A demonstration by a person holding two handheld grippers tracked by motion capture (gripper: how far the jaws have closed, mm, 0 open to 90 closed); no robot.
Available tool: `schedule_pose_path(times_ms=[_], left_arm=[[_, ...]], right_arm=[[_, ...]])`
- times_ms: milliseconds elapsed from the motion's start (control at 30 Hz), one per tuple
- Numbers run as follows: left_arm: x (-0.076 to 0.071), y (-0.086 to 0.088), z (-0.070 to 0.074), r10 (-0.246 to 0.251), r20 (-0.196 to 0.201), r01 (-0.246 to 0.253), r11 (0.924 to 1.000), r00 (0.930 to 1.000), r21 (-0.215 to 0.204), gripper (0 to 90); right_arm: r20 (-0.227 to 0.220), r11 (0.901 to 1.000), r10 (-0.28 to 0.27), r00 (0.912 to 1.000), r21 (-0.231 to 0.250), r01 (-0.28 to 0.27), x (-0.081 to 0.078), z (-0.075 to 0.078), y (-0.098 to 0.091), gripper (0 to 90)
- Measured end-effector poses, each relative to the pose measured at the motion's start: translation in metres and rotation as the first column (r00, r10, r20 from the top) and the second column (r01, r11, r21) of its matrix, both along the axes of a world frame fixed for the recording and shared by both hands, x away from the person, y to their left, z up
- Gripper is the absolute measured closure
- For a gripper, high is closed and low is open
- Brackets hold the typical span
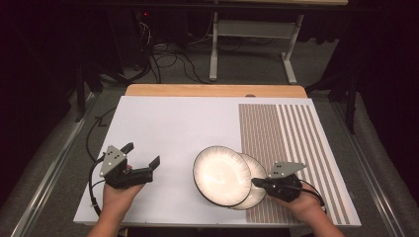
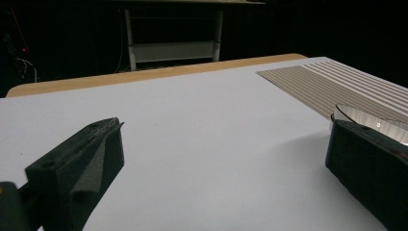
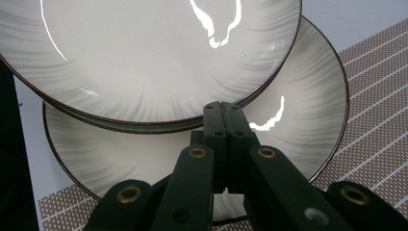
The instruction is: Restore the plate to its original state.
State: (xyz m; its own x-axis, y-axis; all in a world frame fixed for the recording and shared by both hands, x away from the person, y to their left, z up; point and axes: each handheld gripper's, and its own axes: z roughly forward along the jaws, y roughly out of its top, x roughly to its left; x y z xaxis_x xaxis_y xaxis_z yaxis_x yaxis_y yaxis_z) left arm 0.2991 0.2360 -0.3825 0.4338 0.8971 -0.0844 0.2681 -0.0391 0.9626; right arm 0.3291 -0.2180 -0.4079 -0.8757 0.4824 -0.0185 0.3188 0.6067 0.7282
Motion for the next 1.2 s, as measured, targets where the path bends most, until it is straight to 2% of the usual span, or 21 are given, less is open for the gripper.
schedule_pose_path(times_ms=[1200], left_arm=[[-0.0015, -0.0023, -0.0004, -0.014, -0.007, 0.014, 0.9999, 0.9999, -0.001, 0.5]], right_arm=[[-0.004, 1.0, 0.007, 1.0, -0.004, -0.007, 0.0011, 0.0003, -0.0008, 90.0]])
